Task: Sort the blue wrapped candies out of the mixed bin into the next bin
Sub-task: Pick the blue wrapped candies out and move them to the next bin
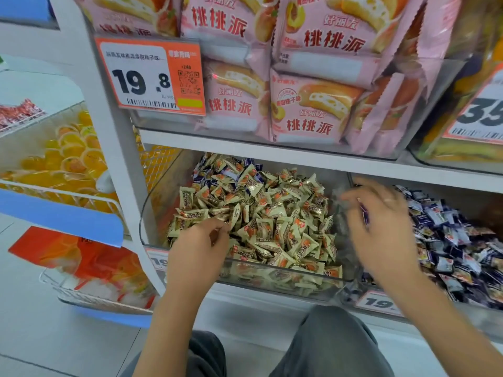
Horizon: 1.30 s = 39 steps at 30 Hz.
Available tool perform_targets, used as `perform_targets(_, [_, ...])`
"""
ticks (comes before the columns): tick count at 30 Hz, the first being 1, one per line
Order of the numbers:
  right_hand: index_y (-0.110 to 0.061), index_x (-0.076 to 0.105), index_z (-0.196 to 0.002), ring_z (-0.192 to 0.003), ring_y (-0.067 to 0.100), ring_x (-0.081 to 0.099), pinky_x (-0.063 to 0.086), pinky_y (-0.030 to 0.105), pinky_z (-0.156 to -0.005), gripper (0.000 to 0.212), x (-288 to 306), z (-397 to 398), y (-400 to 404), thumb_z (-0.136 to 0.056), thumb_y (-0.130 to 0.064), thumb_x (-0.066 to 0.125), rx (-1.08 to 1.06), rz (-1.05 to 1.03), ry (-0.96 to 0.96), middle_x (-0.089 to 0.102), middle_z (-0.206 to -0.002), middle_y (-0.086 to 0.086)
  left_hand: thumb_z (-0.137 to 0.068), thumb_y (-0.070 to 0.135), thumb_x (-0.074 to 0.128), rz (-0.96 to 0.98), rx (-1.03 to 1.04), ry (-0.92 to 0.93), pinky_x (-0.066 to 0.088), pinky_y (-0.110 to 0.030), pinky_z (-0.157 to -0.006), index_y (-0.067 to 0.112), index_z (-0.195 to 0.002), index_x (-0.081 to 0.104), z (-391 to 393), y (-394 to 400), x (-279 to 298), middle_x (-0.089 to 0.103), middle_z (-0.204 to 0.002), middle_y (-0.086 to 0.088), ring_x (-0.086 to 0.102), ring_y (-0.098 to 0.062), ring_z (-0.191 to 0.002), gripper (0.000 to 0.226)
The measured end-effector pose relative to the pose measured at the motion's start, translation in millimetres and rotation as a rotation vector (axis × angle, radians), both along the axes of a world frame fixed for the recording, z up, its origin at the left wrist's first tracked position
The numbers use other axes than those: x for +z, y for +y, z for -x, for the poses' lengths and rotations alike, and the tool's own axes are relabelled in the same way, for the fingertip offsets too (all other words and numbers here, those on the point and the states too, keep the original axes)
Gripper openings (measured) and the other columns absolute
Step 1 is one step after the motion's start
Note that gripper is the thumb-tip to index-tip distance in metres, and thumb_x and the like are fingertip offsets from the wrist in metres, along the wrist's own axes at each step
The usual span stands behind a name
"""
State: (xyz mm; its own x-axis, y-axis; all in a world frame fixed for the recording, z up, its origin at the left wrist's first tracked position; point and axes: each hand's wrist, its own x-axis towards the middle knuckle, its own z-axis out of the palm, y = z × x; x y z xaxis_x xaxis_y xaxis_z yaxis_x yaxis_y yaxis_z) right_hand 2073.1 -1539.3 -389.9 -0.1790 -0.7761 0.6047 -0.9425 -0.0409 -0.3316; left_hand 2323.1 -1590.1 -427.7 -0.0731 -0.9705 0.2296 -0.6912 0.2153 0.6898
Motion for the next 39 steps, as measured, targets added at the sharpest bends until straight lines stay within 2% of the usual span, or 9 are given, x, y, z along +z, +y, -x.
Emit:
perform_targets(3, [-0.017, 0.065, -0.1, -0.08, 0.007, 0.057, 0.049, 0.029, -0.078, 0.017, 4.4, -63.2, -32.4, -0.089, -0.01, 0.053, 0.319, -0.044, 0.104, 0.066, -0.106, 0.001, -0.089, 0.014, 0.054, -0.003, 0.039, 0.014, 0.028, -0.022, -0.044, 0.019, -0.096, 0.07, -4.5, -0.5, 1.7, 0.046, -0.044, 0.011, 0.04, -0.007, -0.039, 0.019])
perform_targets(10, [-0.019, 0.038, -0.139, -0.131, 0.029, 0.04, 0.04, 0.043, -0.104, 0.058, -36.2, -131.2, -186.3, -0.087, -0.004, 0.057, 0.423, -0.573, 0.208, 0.036, -0.148, 0.009, -0.092, 0.025, 0.049, -0.013, 0.017, -0.093, 0.032, -0.028, -0.047, 0.017, -0.087, 0.065, -3.7, 2.6, 3.5, 0.052, -0.053, 0.0, 0.053, -0.024, -0.055, 0.019])
perform_targets(14, [-0.021, 0.052, -0.122, -0.13, 0.03, 0.039, 0.032, 0.043, -0.109, 0.046, -51.7, -123.3, -196.9, -0.08, -0.023, 0.07, 0.467, -0.669, 0.208, 0.047, -0.139, 0.006, -0.092, 0.026, 0.046, -0.013, -0.007, -0.119, 0.044, -0.033, -0.054, 0.017, -0.089, 0.064, -3.8, -5.1, 3.7, 0.06, -0.064, -0.003, 0.056, -0.024, -0.061, 0.02])
perform_targets(19, [-0.019, 0.064, -0.092, -0.097, 0.011, 0.054, 0.043, 0.021, -0.083, 0.011, -34.9, -102.0, -179.2, -0.083, -0.022, 0.069, 0.636, -0.771, 0.231, 0.058, -0.099, -0.011, -0.091, 0.024, 0.048, 0.04, -0.026, -0.084, 0.048, -0.038, -0.054, 0.019, -0.089, 0.065, -2.1, -12.9, 3.4, 0.06, -0.064, -0.001, 0.055, -0.025, -0.061, 0.017])
perform_targets(23, [-0.02, 0.07, -0.089, -0.083, 0.011, 0.061, 0.05, 0.026, -0.078, 0.021, -14.3, -92.7, -168.4, -0.084, -0.04, 0.064, 0.714, -1.042, 0.162, 0.064, -0.089, -0.013, -0.092, 0.025, 0.048, 0.026, -0.023, -0.099, 0.05, -0.039, -0.056, 0.021, -0.093, 0.065, -3.9, -11.2, 3.7, 0.063, -0.069, 0.0, 0.057, -0.023, -0.062, 0.018])
perform_targets(26, [-0.022, 0.07, -0.084, -0.069, 0.004, 0.059, 0.048, 0.02, -0.069, 0.013, -6.6, -99.7, -178.5, -0.085, -0.033, 0.065, 0.677, -0.851, -0.043, 0.067, -0.085, -0.01, -0.092, 0.023, 0.048, 0.006, -0.005, -0.104, 0.05, -0.039, -0.056, 0.019, -0.092, 0.065, -5.5, -11.7, 2.8, 0.063, -0.066, 0.0, 0.057, -0.022, -0.06, 0.018])
perform_targets(29, [-0.016, 0.064, -0.107, -0.081, 0.003, 0.055, 0.041, 0.019, -0.068, 0.026, -15.2, -114.2, -199.7, -0.081, -0.02, 0.071, 0.594, -0.625, 0.026, 0.062, -0.115, 0.001, -0.092, 0.023, 0.048, -0.021, 0.004, -0.109, 0.051, -0.037, -0.055, 0.019, -0.091, 0.065, -5.2, -11.5, 2.2, 0.063, -0.066, 0.0, 0.057, -0.021, -0.058, 0.018])
perform_targets(32, [-0.021, 0.048, -0.13, -0.11, 0.024, 0.051, 0.041, 0.03, -0.084, 0.058, -30.1, -126.1, -219.0, -0.078, -0.018, 0.075, 0.549, -0.759, 0.257, 0.048, -0.132, 0.007, -0.092, 0.024, 0.047, -0.042, -0.001, -0.126, 0.051, -0.037, -0.055, 0.02, -0.092, 0.065, -3.9, -12.8, 1.1, 0.064, -0.067, 0.0, 0.058, -0.021, -0.059, 0.018])
perform_targets(39, [-0.025, 0.046, -0.128, -0.101, 0.024, 0.05, 0.041, 0.029, -0.08, 0.058, -41.9, -131.4, -230.2, -0.079, -0.044, 0.07, 0.556, -0.881, 0.271, 0.044, -0.129, 0.009, -0.092, 0.025, 0.046, -0.05, -0.016, -0.149, 0.049, -0.029, -0.053, 0.024, -0.092, 0.065, -0.1, -23.3, -2.2, 0.063, -0.067, 0.002, 0.058, -0.02, -0.061, 0.019])
